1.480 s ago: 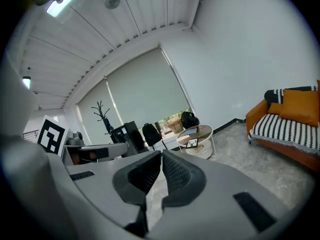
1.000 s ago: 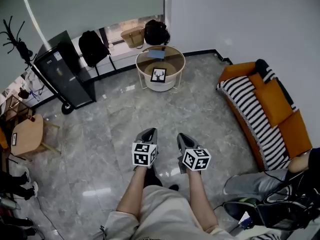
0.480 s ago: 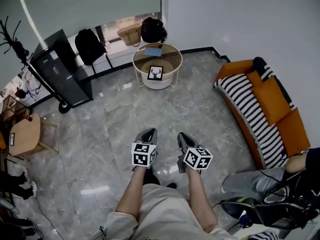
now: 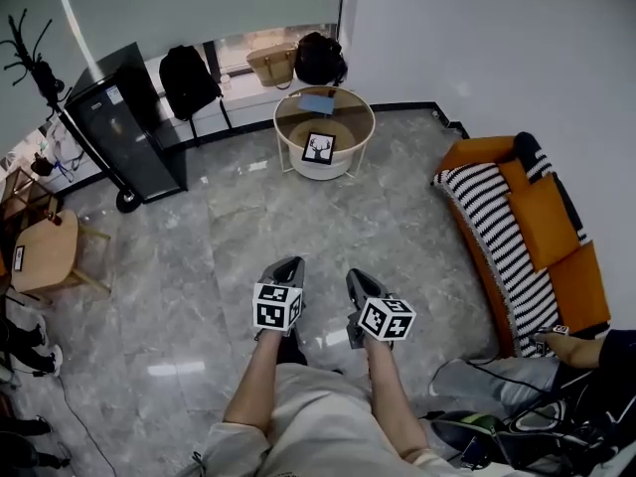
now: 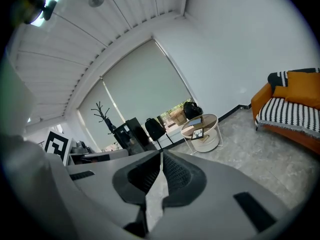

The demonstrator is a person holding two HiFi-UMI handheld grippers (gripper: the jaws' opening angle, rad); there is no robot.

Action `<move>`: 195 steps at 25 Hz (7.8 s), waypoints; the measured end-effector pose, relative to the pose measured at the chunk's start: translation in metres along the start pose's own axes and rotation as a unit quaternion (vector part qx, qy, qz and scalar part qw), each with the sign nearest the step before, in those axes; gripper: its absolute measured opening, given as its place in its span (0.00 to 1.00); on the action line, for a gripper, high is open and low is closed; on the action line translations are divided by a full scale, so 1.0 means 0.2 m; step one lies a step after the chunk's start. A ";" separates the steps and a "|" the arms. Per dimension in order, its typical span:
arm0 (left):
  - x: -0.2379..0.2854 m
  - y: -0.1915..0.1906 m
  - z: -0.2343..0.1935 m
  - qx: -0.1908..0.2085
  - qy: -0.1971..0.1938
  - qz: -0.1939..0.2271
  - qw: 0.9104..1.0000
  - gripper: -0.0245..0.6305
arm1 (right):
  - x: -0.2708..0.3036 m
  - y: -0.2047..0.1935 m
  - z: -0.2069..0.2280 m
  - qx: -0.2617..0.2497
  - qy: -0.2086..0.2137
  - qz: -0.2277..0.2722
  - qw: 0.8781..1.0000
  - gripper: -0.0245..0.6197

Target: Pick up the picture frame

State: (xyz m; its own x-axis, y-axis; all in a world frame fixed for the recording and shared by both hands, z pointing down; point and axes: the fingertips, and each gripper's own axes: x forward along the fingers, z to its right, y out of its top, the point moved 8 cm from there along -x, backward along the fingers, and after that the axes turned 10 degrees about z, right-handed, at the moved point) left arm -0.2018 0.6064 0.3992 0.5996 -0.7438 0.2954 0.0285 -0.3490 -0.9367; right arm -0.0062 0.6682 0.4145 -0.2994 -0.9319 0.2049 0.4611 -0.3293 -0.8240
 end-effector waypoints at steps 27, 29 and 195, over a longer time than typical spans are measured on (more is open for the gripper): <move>0.51 0.28 -0.85 0.019 -0.027 -0.002 0.999 0.07 | 1.05 0.10 -0.14 -0.013 0.040 -0.021 0.999 0.10; 0.54 0.29 -0.94 0.023 -0.031 -0.008 0.999 0.07 | 1.14 0.10 -0.17 -0.008 0.040 -0.018 0.999 0.10; 3.75 -0.77 -1.92 -0.233 0.136 -0.258 0.928 0.07 | 4.07 -0.05 2.71 0.237 0.095 -0.330 0.909 0.09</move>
State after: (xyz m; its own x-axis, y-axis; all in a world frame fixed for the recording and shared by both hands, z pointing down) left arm -0.0637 -0.1177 0.8371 0.3761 -0.5040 0.7775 -0.1312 -0.8596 -0.4938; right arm 0.1985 -0.1701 0.8754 -0.7592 -0.4790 0.4406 0.4235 -0.8777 -0.2245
